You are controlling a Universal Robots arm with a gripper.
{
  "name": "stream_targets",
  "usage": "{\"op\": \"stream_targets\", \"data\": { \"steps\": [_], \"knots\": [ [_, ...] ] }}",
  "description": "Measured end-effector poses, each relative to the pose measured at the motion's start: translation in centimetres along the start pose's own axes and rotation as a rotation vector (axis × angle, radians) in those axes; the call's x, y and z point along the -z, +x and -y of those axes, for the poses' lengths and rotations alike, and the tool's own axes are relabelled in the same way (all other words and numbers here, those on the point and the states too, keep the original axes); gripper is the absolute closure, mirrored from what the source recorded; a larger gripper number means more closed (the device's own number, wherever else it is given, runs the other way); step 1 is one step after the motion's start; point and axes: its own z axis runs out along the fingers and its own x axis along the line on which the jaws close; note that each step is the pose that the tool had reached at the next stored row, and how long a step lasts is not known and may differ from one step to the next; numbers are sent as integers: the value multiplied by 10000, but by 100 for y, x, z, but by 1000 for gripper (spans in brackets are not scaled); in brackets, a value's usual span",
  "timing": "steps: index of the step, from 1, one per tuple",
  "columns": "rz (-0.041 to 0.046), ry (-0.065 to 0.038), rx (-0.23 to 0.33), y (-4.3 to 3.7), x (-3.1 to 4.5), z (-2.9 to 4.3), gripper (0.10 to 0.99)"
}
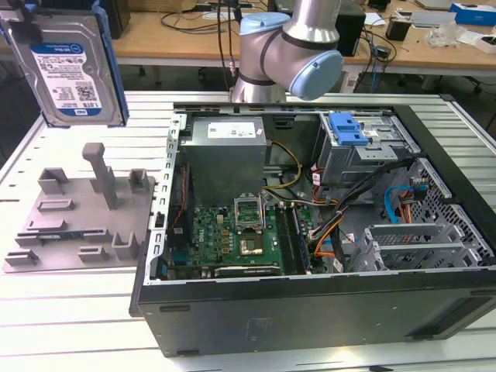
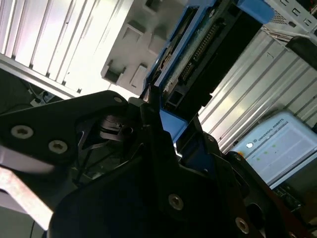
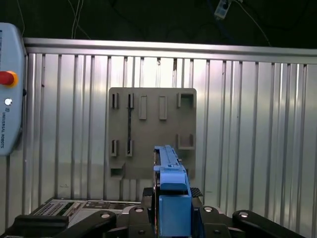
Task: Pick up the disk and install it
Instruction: 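Pick up the disk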
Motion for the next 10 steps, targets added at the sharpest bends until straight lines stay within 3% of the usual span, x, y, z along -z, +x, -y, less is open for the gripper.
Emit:
{"op": "stream_targets", "data": {
  "steps": [6,9,10],
  "knots": [
    [-1,-6,-2,134,1,263,718],
    [0,-9,-2,203,2,424,718],
    [1,-10,-2,239,2,511,718]
  ]
}}
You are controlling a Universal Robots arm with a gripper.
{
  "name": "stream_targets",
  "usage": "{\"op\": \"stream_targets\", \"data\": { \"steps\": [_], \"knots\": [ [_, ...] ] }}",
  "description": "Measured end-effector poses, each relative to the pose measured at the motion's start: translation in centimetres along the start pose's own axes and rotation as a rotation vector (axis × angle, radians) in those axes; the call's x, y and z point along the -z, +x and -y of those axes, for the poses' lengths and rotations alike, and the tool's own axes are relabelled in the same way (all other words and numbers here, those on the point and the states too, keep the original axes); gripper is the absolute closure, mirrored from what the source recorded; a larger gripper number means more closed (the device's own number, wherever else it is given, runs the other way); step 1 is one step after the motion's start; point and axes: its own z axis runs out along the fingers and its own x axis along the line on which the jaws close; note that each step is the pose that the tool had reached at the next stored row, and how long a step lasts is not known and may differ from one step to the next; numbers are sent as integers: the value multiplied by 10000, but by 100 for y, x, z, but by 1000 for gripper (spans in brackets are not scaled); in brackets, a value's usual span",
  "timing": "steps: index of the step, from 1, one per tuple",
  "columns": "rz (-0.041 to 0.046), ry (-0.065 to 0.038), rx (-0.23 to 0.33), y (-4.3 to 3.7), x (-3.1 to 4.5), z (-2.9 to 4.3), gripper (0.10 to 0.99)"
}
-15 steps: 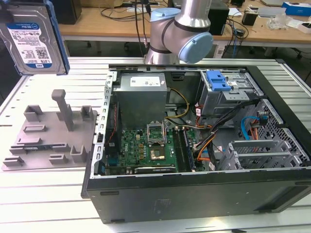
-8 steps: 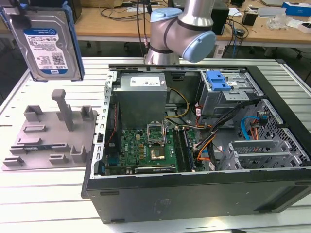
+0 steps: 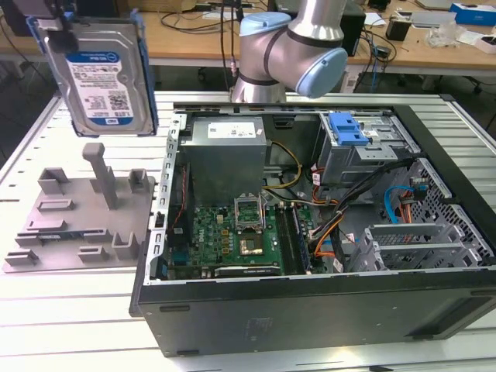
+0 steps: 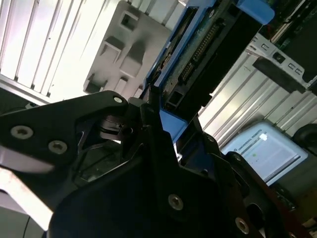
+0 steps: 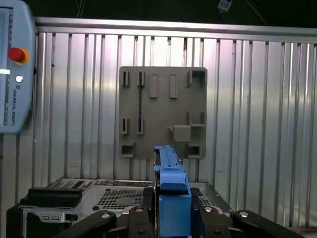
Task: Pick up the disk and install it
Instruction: 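Pick up the disk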
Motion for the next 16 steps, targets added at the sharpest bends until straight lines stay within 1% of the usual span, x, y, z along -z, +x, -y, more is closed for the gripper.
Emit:
{"op": "stream_targets", "data": {
  "steps": [2,3,5,8,10,11,12,13,14,16],
  "knots": [
    [0,-1,-1,74,1,180,718],
    [-1,-2,2,91,2,223,718],
    [-1,-2,1,143,3,367,718],
    [0,-3,1,242,4,652,718],
    [0,-4,-1,272,5,746,718],
    [0,-4,1,304,5,842,718],
    [-1,-5,-1,325,6,910,718],
    [0,-5,0,368,6,1041,718],
    [-1,-5,1,397,7,1130,718],
    [0,-4,2,430,7,1229,718]
  ]
}}
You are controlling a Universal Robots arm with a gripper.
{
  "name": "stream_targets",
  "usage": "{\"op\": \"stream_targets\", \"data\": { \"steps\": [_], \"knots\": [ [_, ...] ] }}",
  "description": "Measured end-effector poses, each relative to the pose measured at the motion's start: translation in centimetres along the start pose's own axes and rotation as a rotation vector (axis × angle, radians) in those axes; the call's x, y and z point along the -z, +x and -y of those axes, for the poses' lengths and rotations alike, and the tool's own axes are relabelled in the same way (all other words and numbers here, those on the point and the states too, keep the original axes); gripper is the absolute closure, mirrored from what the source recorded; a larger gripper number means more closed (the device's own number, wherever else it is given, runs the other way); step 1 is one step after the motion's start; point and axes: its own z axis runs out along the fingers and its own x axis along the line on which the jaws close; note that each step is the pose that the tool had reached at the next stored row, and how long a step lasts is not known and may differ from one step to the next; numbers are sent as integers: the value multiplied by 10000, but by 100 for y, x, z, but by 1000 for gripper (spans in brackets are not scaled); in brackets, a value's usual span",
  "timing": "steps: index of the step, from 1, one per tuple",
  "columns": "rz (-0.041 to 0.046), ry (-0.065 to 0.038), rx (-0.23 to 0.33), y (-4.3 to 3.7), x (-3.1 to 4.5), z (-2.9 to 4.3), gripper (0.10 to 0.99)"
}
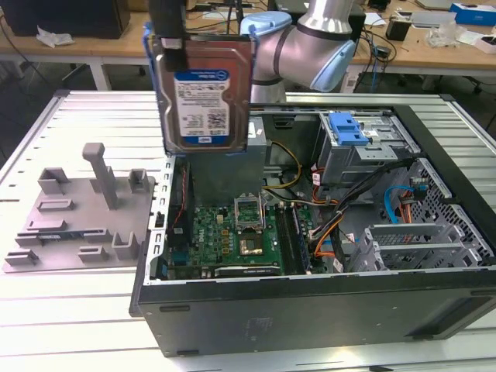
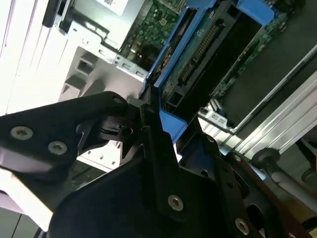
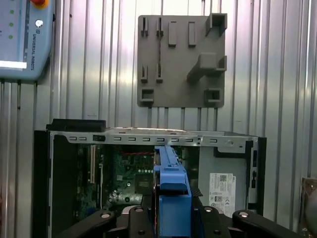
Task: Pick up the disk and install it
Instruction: 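Pick up the disk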
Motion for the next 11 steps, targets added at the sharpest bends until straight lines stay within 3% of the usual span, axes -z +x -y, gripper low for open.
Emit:
{"op": "stream_targets", "data": {
  "steps": [1,5,7,8,11],
  "knots": [
    [0,-1,-2,30,1,89,718],
    [0,-1,-1,101,2,287,718],
    [0,0,-2,173,3,479,718],
    [1,0,0,192,3,529,718],
    [0,0,0,288,5,772,718]
  ]
}}
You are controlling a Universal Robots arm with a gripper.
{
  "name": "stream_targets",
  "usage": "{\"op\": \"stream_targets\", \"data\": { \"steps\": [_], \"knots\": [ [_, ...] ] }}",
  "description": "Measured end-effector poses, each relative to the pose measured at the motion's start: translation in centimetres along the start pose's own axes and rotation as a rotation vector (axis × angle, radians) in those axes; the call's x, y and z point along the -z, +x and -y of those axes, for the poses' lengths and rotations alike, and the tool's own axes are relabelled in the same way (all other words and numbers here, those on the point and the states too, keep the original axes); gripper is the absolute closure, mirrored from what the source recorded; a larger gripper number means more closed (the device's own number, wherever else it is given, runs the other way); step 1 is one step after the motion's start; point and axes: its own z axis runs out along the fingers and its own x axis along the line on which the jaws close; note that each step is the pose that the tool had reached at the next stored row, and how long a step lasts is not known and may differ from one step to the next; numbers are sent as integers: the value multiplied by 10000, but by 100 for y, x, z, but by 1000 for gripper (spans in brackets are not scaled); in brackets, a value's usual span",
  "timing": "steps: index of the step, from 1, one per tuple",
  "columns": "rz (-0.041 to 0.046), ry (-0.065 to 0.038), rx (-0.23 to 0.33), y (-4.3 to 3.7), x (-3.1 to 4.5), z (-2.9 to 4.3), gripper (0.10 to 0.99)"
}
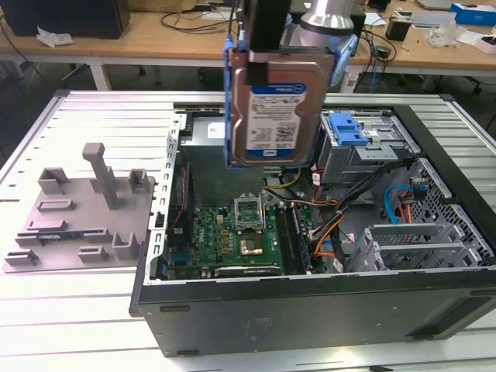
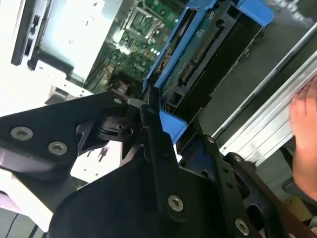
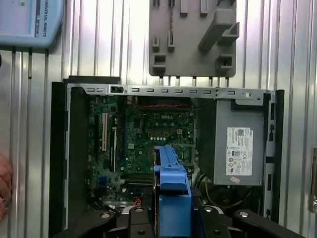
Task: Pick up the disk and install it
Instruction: 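Pick up the disk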
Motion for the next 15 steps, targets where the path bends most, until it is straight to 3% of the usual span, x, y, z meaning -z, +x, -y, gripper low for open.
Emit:
{"op": "stream_targets", "data": {
  "steps": [5,10,15],
  "knots": [
    [0,-1,-1,117,2,281,718],
    [0,0,0,204,3,480,718],
    [0,-1,-1,207,3,490,718]
  ]
}}
